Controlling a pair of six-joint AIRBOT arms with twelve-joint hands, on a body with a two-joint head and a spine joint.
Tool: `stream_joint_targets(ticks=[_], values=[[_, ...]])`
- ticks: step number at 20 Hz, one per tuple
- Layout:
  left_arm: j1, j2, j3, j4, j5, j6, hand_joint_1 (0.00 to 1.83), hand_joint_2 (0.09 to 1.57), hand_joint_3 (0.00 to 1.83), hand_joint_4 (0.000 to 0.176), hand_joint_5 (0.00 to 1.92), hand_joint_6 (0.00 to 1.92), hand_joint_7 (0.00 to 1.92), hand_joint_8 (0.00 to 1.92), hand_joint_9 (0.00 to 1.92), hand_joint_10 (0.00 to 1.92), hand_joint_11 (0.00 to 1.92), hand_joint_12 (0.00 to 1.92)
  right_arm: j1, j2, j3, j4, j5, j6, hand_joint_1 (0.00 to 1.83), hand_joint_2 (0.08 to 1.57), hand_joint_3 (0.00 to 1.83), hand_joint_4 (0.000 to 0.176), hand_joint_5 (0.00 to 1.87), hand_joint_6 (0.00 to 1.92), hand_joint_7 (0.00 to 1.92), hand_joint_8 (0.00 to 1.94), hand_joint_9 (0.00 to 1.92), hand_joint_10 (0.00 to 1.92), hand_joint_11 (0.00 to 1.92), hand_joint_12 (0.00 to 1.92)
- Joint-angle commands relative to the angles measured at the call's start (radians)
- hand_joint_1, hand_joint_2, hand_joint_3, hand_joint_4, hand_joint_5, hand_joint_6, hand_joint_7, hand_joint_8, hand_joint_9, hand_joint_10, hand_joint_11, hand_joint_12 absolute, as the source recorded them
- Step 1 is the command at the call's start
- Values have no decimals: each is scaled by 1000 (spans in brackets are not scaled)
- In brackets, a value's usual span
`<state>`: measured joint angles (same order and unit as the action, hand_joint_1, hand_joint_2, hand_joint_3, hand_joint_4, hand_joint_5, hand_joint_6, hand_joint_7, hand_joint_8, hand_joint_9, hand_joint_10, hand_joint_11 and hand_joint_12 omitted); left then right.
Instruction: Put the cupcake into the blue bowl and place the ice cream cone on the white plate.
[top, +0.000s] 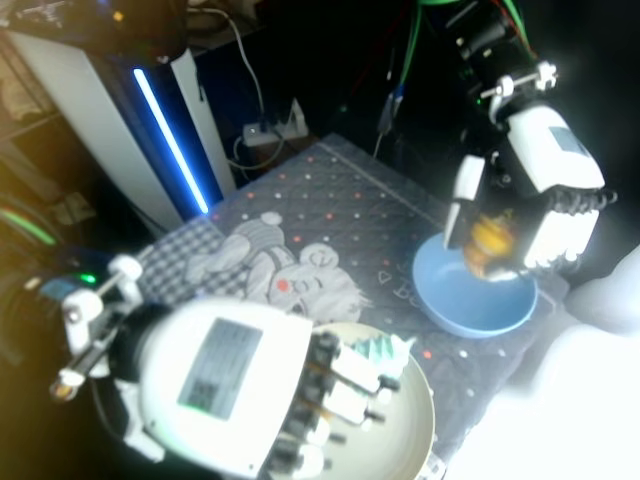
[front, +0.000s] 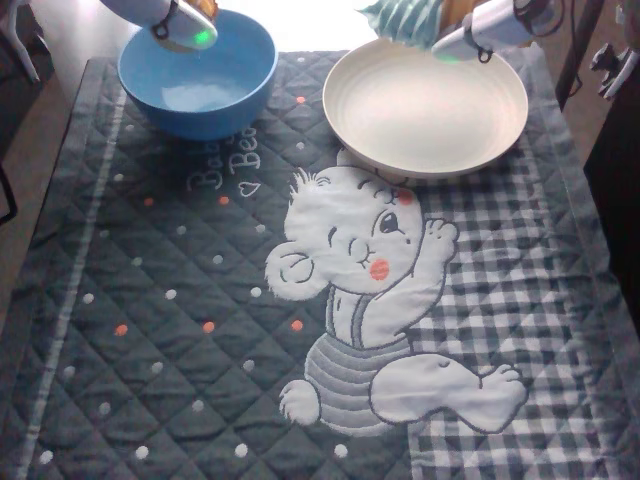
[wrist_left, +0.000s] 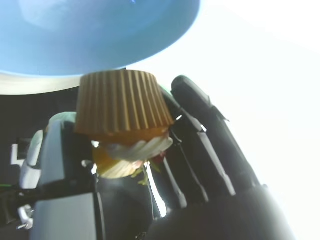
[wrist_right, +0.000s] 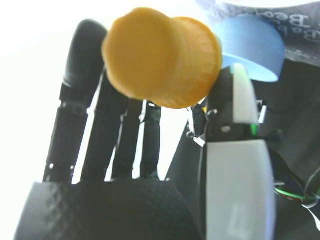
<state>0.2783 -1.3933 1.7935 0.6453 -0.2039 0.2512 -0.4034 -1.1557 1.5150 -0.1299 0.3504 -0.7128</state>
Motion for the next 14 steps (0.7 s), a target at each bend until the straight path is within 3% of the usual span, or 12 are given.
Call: stream_joint_targets(ticks=[1, 2, 3, 4, 7, 8, 9, 10, 11, 12, 13, 14], values=[[-16, -2, 4, -9, -62, -4, 1383, 1098, 3, 0, 941, 810, 989, 939, 1007, 1172, 794, 1164, 16, -7, 3, 16, 116, 3, 1278, 1054, 1, 0, 989, 852, 1270, 614, 1492, 13, 1291, 834], [-14, -3, 5, -2, -52, -4, 1385, 1104, 0, 0, 958, 711, 979, 1012, 997, 1237, 776, 1244, 16, -9, 2, 16, 116, 3, 1276, 1055, 1, 0, 997, 833, 1254, 651, 1490, 8, 1285, 891], [-11, -3, 5, -1, -51, -4, 1384, 1104, 2, 0, 951, 737, 991, 1006, 976, 1257, 609, 1323, 16, -10, 2, 16, 116, 3, 1276, 1056, 1, 0, 987, 858, 1258, 637, 1497, 10, 1275, 898], [-8, -3, 5, -1, -51, -4, 1391, 1085, 0, 0, 1025, 587, 1024, 949, 1019, 1217, 742, 1321, 15, -10, 0, 15, 116, 3, 1274, 1059, 0, 0, 982, 873, 1253, 639, 1535, 20, 1269, 864], [-4, -3, 3, 5, -50, -5, 1387, 1084, 1, 0, 1001, 647, 1023, 943, 1036, 1179, 758, 1281, 2, -9, -4, 15, 112, 3, 1284, 1051, 0, 0, 989, 854, 1286, 586, 1561, 11, 1326, 782], [-3, -3, 3, 5, -50, -5, 1296, 1098, 1, 0, 1014, 659, 1028, 1101, 1010, 991, 791, 1404, -3, -9, -4, 15, 111, 3, 1288, 1050, 0, 0, 993, 830, 1285, 603, 1581, 17, 1346, 783], [-2, -3, 3, 5, -50, -5, 1296, 1098, 1, 0, 1014, 659, 1028, 1101, 1010, 991, 791, 1404, -4, -9, -4, 15, 110, 3, 1288, 1050, 0, 0, 993, 830, 1285, 603, 1581, 17, 1346, 783], [-2, -3, 2, 5, -50, -5, 1278, 1101, 1, 0, 1013, 693, 1029, 1124, 1026, 844, 792, 1372, -6, -9, -4, 15, 108, 3, 1287, 1050, 0, 0, 992, 833, 1284, 602, 1577, 15, 1347, 781], [-1, -3, 2, 5, -50, -5, 1276, 1095, 0, 0, 1032, 672, 1039, 1110, 1043, 778, 776, 1371, -7, -9, -5, 15, 108, 3, 1278, 1051, 0, 0, 996, 850, 1279, 589, 1557, 6, 1333, 770], [-1, -3, 0, 6, -50, -5, 1383, 1063, 0, 0, 1011, 694, 1066, 818, 1116, 1040, 828, 1252, -8, -9, -6, 15, 108, 3, 1268, 1061, 1, 0, 982, 882, 1239, 652, 1524, 6, 1285, 801], [-1, -3, -2, 10, -50, -5, 1381, 1068, 2, 0, 952, 834, 1055, 801, 1132, 1002, 854, 1185, -9, -9, -6, 15, 108, 3, 1264, 1068, 0, 0, 971, 898, 1219, 690, 1508, 3, 1265, 868], [-1, -3, -4, 13, -51, -5, 1381, 1068, 2, 0, 952, 834, 1055, 801, 1132, 1002, 854, 1185, -10, -8, -7, 15, 108, 3, 1264, 1068, 0, 0, 971, 898, 1219, 690, 1508, 3, 1265, 868]])
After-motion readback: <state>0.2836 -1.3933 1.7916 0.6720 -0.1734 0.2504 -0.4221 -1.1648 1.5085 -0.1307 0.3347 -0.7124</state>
